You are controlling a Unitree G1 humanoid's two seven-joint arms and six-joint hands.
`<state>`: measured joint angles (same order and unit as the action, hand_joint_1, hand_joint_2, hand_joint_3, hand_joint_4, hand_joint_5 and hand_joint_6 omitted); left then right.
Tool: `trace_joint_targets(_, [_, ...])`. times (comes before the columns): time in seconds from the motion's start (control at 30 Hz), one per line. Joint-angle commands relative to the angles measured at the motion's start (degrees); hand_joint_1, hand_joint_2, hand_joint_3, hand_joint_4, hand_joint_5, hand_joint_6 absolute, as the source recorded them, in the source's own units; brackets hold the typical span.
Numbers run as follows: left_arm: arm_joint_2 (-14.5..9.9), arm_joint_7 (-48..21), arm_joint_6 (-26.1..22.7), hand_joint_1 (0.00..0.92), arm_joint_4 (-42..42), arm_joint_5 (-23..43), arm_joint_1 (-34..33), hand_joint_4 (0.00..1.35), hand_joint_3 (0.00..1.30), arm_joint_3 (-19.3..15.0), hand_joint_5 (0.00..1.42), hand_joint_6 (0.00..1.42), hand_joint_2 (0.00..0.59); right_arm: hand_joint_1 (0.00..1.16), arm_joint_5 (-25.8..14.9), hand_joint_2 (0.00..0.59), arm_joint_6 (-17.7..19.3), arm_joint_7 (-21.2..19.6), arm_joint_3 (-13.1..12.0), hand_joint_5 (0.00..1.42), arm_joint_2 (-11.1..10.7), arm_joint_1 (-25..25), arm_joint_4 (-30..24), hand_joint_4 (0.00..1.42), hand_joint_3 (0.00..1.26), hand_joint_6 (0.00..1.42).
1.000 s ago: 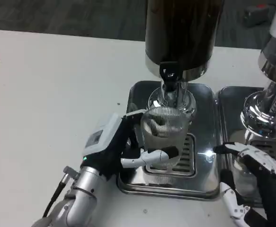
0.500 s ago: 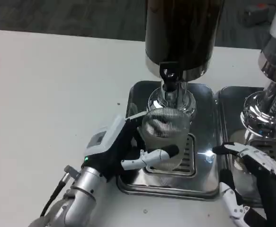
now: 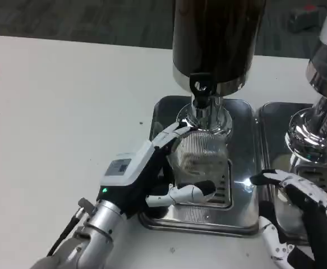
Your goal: Grasp the cup under the faucet to collect the drink, then remove the cup.
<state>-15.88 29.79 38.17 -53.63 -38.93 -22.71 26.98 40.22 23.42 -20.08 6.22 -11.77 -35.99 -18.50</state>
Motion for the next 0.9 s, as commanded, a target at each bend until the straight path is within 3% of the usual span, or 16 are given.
trace_joint_targets(0.03, [-0.9,0.9,-2.6,0.103,2.1,-2.5,2.3,0.0,0.09,1.5,0.0,0.1,0.049,0.45,-0.5,0.53,-0.1,0.3,0.0,0.26,0.1,0.2,0.0,0.31,0.43,0.25])
trace_joint_targets(0.17, [-1.9,0.7,-3.8,0.088,4.9,-2.4,3.1,0.0,0.03,1.0,0.0,0.0,0.047,0.46,-0.8,0.53,-0.1,0.6,0.1,0.27,0.1,0.6,0.2,0.31,0.44,0.25])
trace_joint_targets(0.53, [-5.1,-0.1,-5.3,0.075,13.2,-0.6,7.2,0.0,0.0,-2.8,0.0,0.0,0.047,0.47,-1.6,0.53,0.1,1.9,0.7,0.27,-0.3,2.9,1.7,0.31,0.44,0.25])
trace_joint_targets(0.67, [-7.3,1.1,-4.0,0.07,16.7,0.3,9.7,0.0,0.0,-6.0,0.0,0.0,0.048,0.47,-1.4,0.53,0.0,2.0,1.2,0.28,-0.1,3.5,1.9,0.31,0.44,0.25])
trace_joint_targets(0.9, [-14.2,2.5,3.6,0.061,23.1,5.4,14.9,0.0,0.0,-15.2,0.0,0.0,0.049,0.47,0.7,0.53,-1.7,1.8,3.9,0.28,1.6,5.7,2.0,0.31,0.43,0.25])
